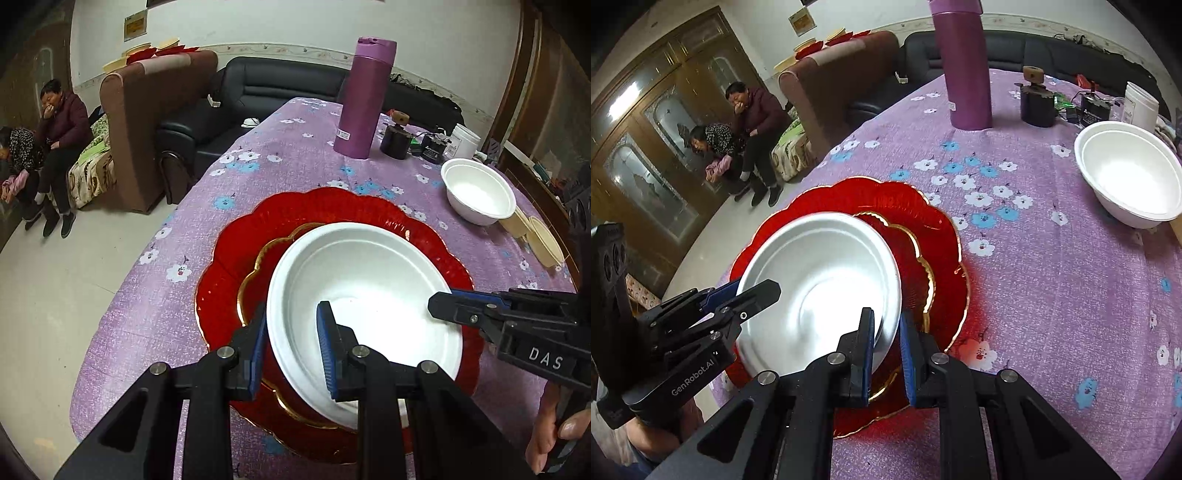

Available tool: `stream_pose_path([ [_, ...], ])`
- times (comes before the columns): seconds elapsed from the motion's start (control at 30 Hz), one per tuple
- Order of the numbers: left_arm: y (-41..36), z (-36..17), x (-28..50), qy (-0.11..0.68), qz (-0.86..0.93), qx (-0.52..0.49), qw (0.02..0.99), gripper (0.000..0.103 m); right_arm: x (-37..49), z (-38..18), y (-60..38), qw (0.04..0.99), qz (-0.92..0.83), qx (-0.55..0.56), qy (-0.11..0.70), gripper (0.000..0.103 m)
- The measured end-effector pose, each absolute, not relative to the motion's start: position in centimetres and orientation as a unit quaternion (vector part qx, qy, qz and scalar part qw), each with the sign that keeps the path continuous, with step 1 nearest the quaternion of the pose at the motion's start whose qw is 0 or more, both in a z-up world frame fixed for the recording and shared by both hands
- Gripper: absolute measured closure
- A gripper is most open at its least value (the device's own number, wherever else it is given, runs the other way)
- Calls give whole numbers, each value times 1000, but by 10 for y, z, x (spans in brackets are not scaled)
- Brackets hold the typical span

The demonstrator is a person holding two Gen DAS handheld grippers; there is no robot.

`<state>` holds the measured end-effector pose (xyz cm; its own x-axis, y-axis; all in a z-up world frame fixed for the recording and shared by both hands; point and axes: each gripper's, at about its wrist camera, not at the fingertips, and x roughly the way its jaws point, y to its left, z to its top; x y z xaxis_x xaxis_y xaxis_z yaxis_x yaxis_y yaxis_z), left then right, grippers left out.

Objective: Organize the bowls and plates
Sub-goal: 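Carry the white paper bowl onto the red plates and open the left tool, then grasp the rim of a beige plastic bowl with the right tool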

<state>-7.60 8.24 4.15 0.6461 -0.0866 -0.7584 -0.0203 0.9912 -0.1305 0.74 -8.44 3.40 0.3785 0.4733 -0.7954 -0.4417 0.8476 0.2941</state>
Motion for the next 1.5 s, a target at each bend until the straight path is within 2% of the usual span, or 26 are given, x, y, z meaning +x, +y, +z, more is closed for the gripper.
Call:
stream_pose_path([
  [0.1, 84, 42, -77, 420, -15, -64, 905, 74, 6, 33, -84, 829, 277, 16, 486, 87],
  [0.17, 86, 45, -78, 417, -12, -68, 906, 58, 6, 34, -85, 828, 282, 20, 484, 87],
  [0.23, 87, 50, -80, 409, -9, -68, 910, 55, 5, 38, -88, 831, 281, 19, 480, 86],
  [0.73, 43, 89, -90, 373, -50, -34, 926, 53, -4, 74, -181, 849, 254, 121, 447, 85],
  [0.8, 25, 93, -91, 369, -70, -22, 926, 49, 2, 78, -211, 856, 229, 145, 441, 81],
  [0.93, -16, 95, -89, 373, -121, 2, 920, 49, 17, 83, -295, 863, 148, 225, 426, 75],
  [1.03, -51, 91, -86, 381, -165, 17, 910, 49, 29, 79, -358, 860, 78, 286, 415, 55],
  [1.23, -101, 80, -91, 389, -216, 50, 894, 49, 54, 59, -432, 827, 10, 379, 415, 55],
  [1.5, -108, 69, -89, 408, -225, 51, 883, 49, 98, 29, -442, 801, -24, 413, 432, 57],
])
